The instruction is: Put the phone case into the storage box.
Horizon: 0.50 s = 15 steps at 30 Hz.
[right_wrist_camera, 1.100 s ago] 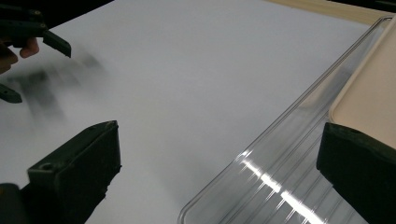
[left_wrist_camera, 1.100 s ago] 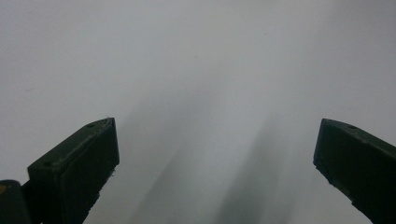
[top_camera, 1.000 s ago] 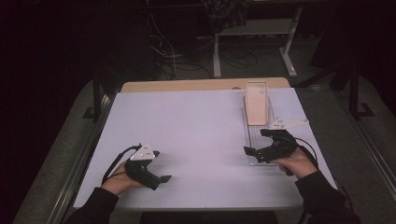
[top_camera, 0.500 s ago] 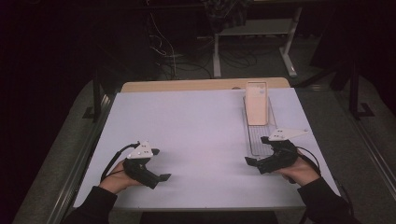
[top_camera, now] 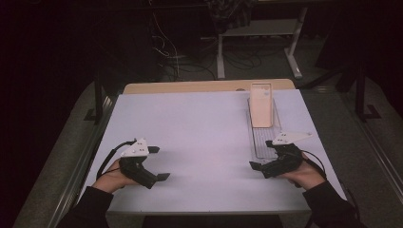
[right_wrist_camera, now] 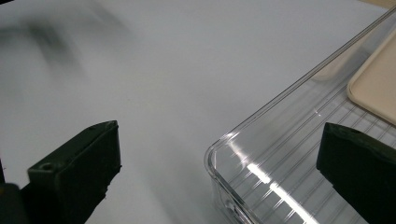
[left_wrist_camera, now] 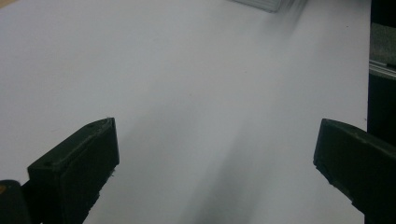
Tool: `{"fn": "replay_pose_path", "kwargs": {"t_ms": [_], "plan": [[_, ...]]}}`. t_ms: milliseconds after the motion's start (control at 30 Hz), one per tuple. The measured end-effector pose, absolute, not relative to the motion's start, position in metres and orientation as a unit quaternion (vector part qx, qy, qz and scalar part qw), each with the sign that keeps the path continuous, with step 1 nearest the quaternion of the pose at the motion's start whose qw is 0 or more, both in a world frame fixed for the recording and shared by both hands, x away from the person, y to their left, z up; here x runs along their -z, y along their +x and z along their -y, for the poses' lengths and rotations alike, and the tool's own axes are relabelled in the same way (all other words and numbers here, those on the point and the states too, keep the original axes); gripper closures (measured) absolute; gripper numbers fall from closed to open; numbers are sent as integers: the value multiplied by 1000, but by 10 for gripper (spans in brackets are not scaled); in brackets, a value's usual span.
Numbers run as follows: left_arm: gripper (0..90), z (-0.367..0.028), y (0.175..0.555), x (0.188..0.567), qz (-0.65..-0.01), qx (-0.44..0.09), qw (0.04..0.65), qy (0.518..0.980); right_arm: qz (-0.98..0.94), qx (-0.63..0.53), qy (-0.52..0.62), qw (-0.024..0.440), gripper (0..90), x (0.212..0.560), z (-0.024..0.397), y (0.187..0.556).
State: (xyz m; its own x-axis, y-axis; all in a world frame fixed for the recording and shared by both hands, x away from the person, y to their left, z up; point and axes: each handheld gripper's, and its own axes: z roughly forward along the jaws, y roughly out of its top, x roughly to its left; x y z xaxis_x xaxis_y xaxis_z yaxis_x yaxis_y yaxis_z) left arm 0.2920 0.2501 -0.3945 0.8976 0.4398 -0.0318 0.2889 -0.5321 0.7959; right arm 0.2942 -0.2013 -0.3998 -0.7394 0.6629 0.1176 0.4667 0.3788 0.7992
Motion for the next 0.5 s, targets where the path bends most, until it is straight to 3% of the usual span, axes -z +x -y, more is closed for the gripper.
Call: {"fn": "replay_pose_path", "kwargs": {"t_ms": [500], "plan": [[0, -249, 292, 395, -202, -86, 433, 874, -825, -433, 344, 116, 0, 401, 201, 295]]}}
